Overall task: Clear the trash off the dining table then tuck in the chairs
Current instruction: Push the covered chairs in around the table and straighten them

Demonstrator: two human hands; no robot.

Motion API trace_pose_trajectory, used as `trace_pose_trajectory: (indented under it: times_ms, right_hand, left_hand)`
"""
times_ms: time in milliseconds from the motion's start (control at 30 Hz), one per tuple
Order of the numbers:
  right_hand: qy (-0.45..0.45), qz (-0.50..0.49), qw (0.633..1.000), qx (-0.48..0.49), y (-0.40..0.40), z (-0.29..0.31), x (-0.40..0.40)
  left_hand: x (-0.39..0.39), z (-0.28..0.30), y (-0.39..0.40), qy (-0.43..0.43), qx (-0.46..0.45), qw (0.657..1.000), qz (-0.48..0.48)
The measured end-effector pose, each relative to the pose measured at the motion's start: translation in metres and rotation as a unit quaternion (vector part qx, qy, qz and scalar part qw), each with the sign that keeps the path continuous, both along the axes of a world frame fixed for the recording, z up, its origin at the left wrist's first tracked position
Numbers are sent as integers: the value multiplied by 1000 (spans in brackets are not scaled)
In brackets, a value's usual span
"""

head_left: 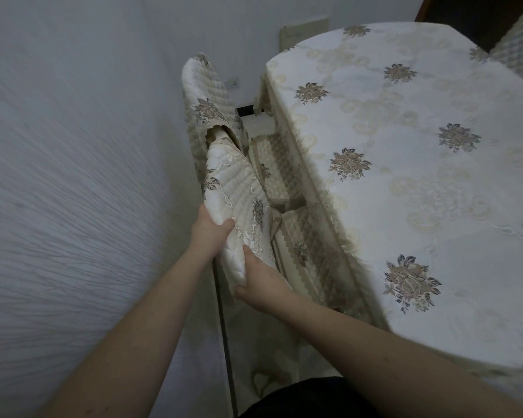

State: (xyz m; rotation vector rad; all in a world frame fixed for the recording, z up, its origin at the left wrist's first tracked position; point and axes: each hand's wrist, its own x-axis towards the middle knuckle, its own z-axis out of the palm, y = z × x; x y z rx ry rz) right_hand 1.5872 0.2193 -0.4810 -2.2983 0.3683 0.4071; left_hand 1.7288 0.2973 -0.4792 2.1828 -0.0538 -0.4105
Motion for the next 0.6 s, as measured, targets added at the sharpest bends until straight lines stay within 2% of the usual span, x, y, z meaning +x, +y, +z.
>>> trace_pose_trajectory:
  times_ms: [367, 600]
  right_hand:
    - [3, -30, 999, 11, 10, -5, 6]
    - [3, -25, 1000, 4, 9, -5, 4]
  left_hand:
    - [7, -1, -2, 12, 33, 999, -17]
    - [3, -1, 0, 14, 5, 1000, -10]
